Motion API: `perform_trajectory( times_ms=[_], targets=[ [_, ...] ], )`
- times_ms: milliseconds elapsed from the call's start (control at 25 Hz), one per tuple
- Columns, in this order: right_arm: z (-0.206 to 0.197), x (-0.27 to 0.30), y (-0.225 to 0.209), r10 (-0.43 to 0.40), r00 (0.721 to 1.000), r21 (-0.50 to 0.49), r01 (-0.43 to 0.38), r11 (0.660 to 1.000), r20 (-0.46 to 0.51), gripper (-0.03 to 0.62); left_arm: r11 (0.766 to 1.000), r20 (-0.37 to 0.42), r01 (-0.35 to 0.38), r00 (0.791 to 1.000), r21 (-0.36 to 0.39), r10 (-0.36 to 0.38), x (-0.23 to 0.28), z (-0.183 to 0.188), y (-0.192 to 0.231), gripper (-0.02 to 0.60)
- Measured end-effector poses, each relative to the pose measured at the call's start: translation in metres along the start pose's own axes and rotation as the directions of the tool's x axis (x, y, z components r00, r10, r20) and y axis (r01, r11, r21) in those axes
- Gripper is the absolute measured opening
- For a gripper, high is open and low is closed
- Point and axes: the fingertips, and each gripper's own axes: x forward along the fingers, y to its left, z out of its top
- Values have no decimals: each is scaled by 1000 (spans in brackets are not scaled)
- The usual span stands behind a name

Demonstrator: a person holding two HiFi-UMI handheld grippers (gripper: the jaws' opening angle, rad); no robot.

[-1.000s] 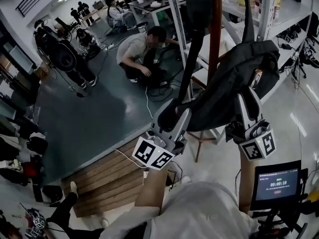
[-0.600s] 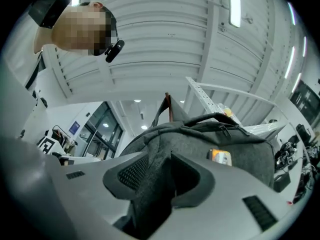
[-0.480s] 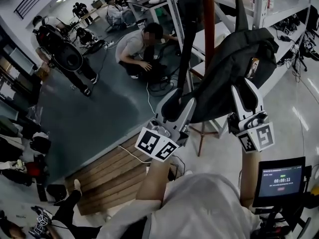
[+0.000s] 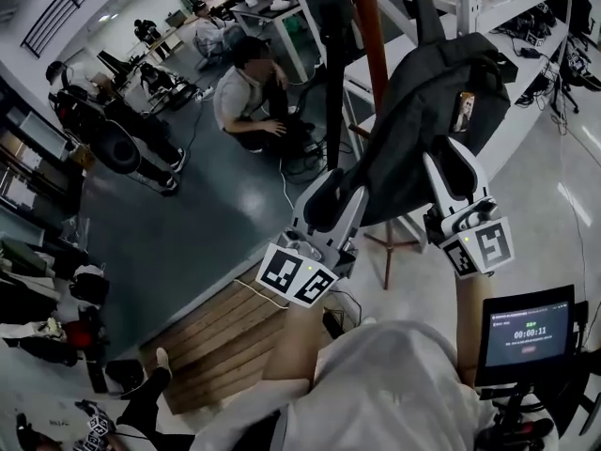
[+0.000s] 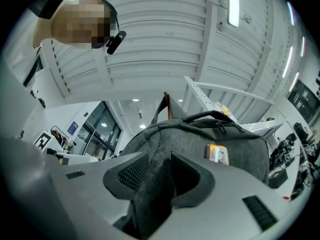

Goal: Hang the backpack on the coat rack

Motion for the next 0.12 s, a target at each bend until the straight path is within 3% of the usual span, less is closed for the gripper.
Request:
perform_trajectory(
  times_ms=[120],
  targets=[
    [0,-2,0,2,1000,11,-2,1000,-5,149,1000,-7,-6,1000,-6,6,-2,-3,-3,186]
  ],
)
